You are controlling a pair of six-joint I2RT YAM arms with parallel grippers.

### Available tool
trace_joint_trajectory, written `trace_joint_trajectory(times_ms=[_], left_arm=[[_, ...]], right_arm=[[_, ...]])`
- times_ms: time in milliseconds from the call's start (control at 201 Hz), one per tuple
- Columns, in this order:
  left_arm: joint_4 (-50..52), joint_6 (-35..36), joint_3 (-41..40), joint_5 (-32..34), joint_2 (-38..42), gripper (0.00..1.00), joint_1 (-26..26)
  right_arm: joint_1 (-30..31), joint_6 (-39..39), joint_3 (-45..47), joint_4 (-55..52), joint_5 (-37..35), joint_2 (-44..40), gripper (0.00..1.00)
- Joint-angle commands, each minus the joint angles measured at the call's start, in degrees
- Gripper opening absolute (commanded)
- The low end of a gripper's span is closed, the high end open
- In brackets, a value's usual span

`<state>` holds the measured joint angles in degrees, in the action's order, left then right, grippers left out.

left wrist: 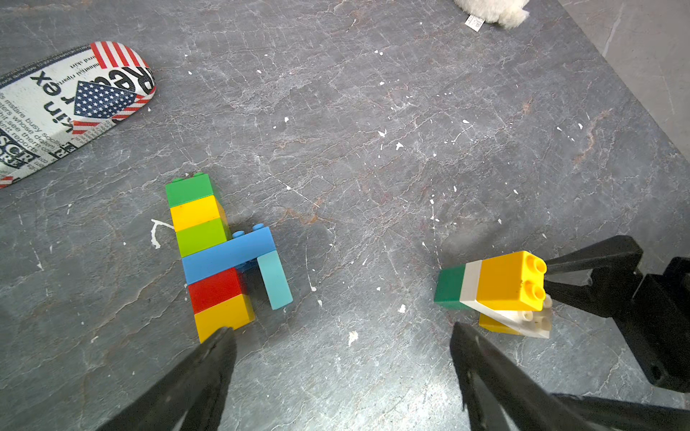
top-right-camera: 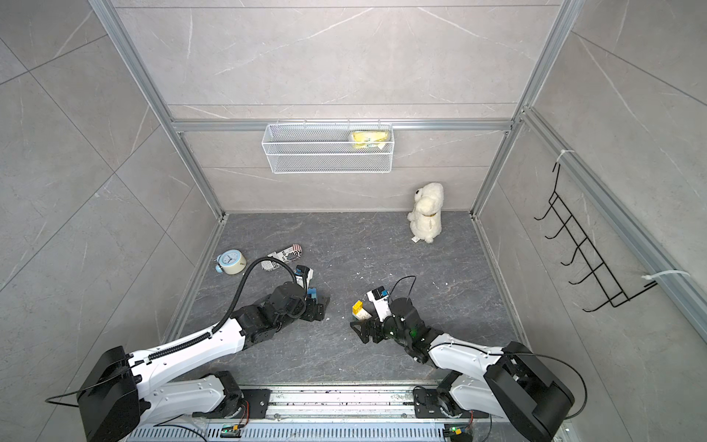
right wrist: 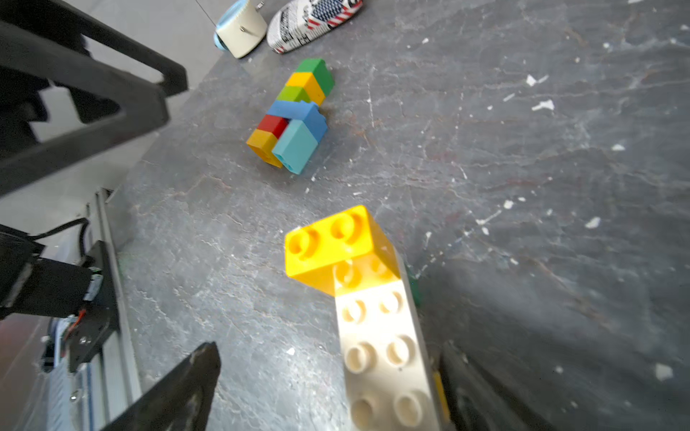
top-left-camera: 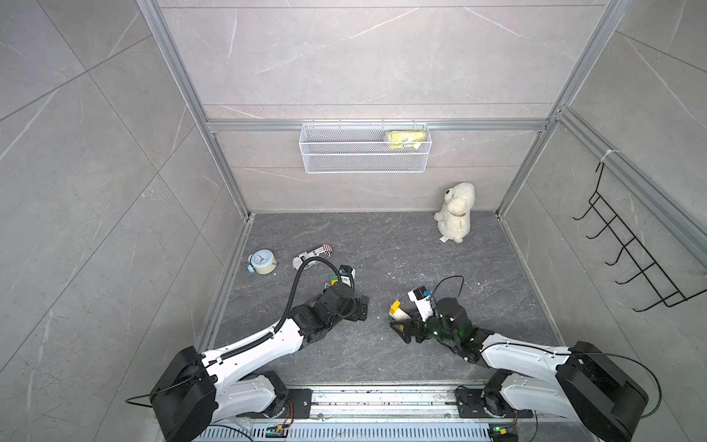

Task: Assemble the letter h with lego
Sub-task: Pick up the lego brick from the center of the board.

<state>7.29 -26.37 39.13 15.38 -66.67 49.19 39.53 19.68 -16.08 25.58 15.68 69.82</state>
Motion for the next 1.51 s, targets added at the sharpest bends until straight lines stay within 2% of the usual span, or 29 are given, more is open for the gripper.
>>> trace_joint_trajectory(times_ms=[0, 314, 677, 806, 951, 1100, 1239, 1369, 1503], left_arm=[[-0.57, 0.98, 1.89, 0.61, 0.86, 0.94, -0.14], [-0.40, 0.82, 2.00, 0.85, 0.88, 0.93, -0.15], [-0.06, 0.72, 2.09, 1.44, 1.13, 0.94, -0.14], [0.09, 0.58, 2.09, 2.10, 1.40, 0.94, -0.20], [0.77, 0.18, 2.00, 3.63, 1.83, 0.94, -0.15], [1.53, -0.69, 1.82, 6.64, 2.58, 0.94, -0.30], [3.20, -2.36, 1.58, 11.05, 3.80, 0.94, -0.62], [5.78, -4.91, 1.38, 15.44, 5.20, 0.95, -1.91], [6.93, -6.91, 0.79, 15.81, 6.39, 0.96, -3.96]], right_arm=[[1.65, -2.02, -1.19, -2.47, -6.02, 0.58, 0.92], [5.20, -4.10, -1.93, -2.18, -13.18, 1.45, 0.73], [6.00, -4.84, -4.17, -2.72, -13.27, 5.15, 0.44], [6.00, -4.60, -5.19, -4.56, -13.27, 4.71, 0.37], [6.00, -3.56, -8.36, -10.38, -12.40, 4.78, 0.34], [5.94, -1.70, -13.55, -17.04, -7.93, 7.30, 0.33], [4.64, -0.38, -22.23, -26.31, 0.15, 13.05, 0.34], [0.68, 1.64, -29.27, -31.30, 11.38, 18.71, 0.33], [-4.18, 2.30, -35.12, -33.70, 23.81, 25.24, 0.34]])
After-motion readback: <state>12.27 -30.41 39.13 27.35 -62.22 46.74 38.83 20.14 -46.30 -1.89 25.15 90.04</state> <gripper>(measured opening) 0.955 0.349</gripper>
